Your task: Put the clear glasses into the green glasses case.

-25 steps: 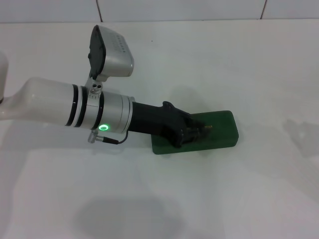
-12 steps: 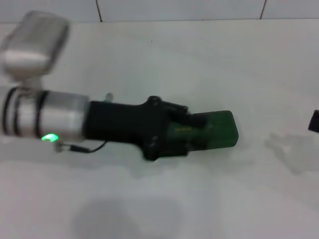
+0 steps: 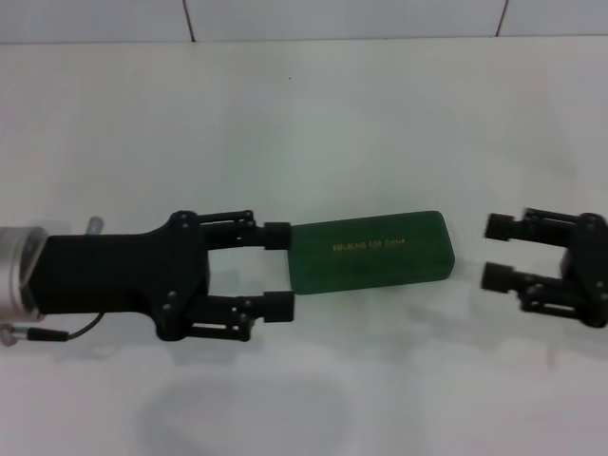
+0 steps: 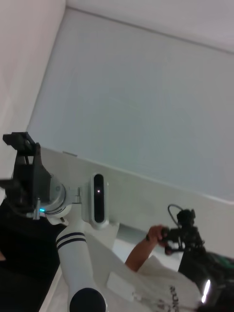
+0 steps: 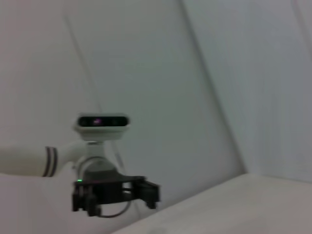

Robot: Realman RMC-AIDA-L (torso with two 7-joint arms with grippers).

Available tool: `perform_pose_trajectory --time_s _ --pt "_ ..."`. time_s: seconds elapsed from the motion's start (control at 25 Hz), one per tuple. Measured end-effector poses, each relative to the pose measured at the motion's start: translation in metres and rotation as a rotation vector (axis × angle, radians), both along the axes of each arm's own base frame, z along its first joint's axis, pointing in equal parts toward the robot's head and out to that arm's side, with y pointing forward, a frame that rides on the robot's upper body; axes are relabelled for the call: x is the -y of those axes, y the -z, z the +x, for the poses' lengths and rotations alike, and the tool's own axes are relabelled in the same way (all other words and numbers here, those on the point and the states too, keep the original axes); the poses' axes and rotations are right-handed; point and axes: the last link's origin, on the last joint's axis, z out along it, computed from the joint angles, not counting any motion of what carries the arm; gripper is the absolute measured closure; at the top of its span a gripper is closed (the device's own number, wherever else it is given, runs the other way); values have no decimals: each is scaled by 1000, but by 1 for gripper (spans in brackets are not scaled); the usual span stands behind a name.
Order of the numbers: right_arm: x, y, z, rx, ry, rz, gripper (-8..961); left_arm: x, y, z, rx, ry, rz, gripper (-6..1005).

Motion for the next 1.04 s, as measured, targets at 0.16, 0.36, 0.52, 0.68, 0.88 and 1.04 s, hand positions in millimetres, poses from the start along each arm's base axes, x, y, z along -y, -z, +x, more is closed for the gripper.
perform_pose_trajectory --time_s 0.16,0.36,0.52,0.68,0.88,1.04 --pt "-8 11 -16 -22 -52 -39 398 5 -4 -8 21 -29 -21 234" --pt "-18 26 -37 -18 -124 -92 194 7 -7 -14 16 -43 -26 200" --pt "-22 35 -48 -2 -157 -125 162 6 -9 -15 14 -49 -26 195" --pt "-24 38 -52 2 -171 -134 148 4 -12 -17 17 -60 -2 196" --pt "-30 40 -51 24 -151 -106 151 1 -17 -19 34 -84 32 197" --pt "-31 40 -51 29 -153 -101 154 0 -16 -20 30 -90 36 196"
